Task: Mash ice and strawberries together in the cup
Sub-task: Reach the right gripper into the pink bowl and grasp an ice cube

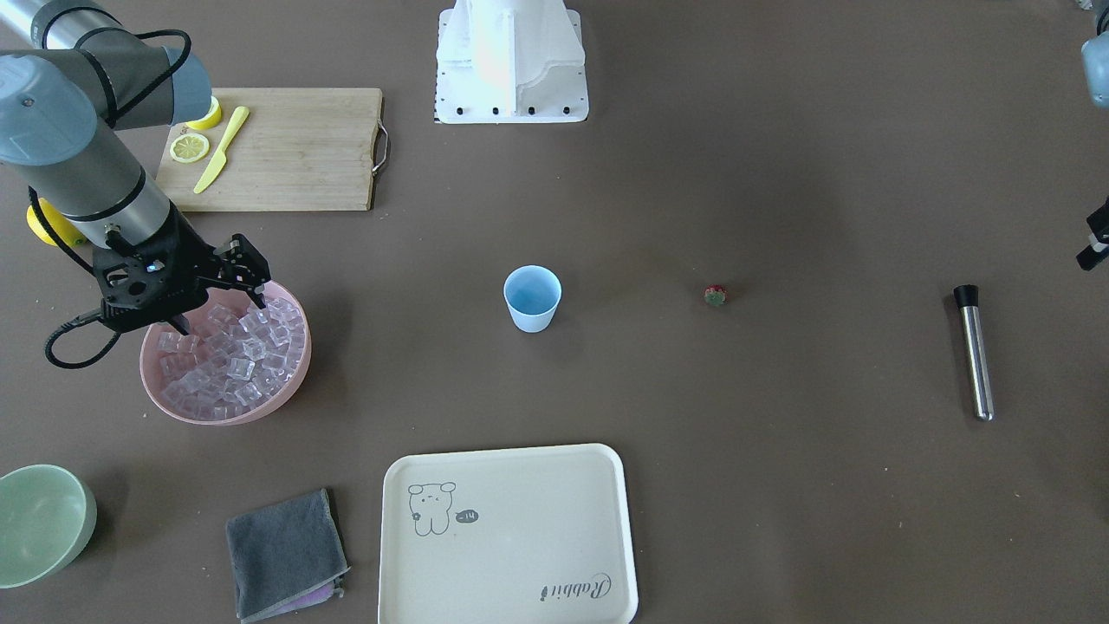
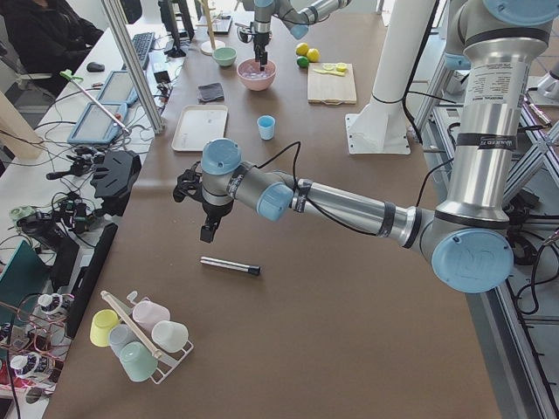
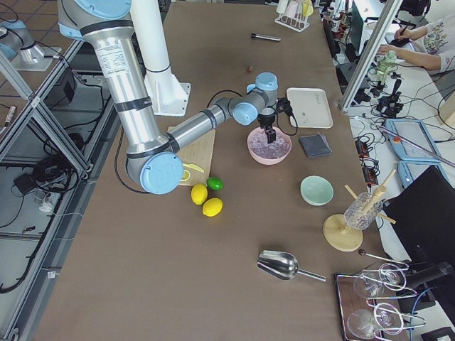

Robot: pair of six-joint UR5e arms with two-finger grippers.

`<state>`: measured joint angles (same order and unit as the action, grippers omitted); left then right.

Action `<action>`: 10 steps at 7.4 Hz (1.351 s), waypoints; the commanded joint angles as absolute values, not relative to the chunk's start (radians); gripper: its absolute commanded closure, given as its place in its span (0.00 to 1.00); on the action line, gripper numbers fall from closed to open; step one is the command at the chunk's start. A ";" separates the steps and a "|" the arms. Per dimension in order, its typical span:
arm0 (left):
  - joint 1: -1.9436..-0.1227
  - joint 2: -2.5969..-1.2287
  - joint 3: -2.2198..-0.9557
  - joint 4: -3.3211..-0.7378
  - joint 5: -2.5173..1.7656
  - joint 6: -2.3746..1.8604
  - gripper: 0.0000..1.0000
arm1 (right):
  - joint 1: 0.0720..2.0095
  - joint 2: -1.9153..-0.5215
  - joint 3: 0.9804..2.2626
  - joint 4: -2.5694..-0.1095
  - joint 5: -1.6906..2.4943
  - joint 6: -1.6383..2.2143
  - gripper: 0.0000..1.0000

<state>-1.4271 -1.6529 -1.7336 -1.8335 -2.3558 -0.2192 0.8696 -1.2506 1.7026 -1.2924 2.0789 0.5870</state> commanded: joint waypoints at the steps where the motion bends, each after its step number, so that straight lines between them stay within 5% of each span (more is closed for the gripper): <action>1: -1.427 -1.655 -1.732 -1.833 -2.355 -0.219 0.02 | 0.859 -1.258 1.640 -1.204 2.077 0.591 0.07; 10: -1.420 -1.657 -1.726 -1.835 -2.356 -0.219 0.02 | 0.833 -1.266 1.652 -1.201 2.069 0.650 0.16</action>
<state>-1.4221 -1.6561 -1.7247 -1.8346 -2.3562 -0.2194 0.8357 -1.2674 1.6526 -1.2025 2.0704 0.6421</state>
